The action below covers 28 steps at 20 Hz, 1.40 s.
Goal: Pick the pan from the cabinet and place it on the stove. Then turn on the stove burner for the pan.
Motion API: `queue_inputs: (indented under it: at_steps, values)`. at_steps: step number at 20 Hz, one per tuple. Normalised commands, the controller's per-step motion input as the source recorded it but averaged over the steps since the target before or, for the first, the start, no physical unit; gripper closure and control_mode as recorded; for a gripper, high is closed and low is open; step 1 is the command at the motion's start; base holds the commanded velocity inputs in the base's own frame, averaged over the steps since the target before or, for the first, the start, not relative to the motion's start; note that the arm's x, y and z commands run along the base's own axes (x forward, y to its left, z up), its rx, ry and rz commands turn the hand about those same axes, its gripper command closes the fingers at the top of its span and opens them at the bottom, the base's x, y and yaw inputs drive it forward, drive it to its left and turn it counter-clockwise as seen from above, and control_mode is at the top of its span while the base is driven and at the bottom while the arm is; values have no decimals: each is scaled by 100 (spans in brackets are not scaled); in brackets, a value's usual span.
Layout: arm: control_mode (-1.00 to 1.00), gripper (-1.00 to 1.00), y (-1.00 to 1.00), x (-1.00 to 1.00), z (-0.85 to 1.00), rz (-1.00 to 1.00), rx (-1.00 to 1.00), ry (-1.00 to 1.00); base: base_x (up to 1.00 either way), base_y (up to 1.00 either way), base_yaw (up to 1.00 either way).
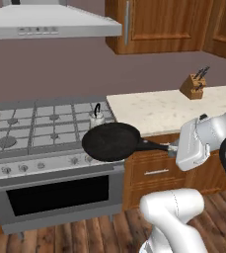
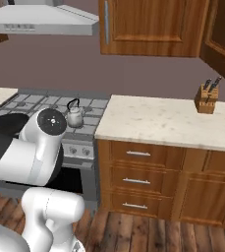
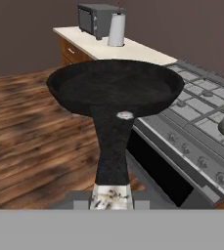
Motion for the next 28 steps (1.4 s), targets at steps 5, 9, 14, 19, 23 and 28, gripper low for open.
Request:
queue_inputs:
  at_steps: [5, 9, 14, 19, 23, 28]
  values:
    - [100, 100, 0, 0, 0, 0, 0, 0, 10, 71, 0]
    - [100, 100, 0, 0, 0, 0, 0, 0, 25, 71, 0]
    - [100, 100, 0, 0, 0, 0, 0, 0, 33, 66, 0]
    - [100, 100, 0, 0, 0, 0, 0, 0, 41, 61, 0]
    - [100, 100, 0, 0, 0, 0, 0, 0, 44, 55, 0]
    - [100, 100, 0, 0, 0, 0, 0, 0, 41, 55, 0]
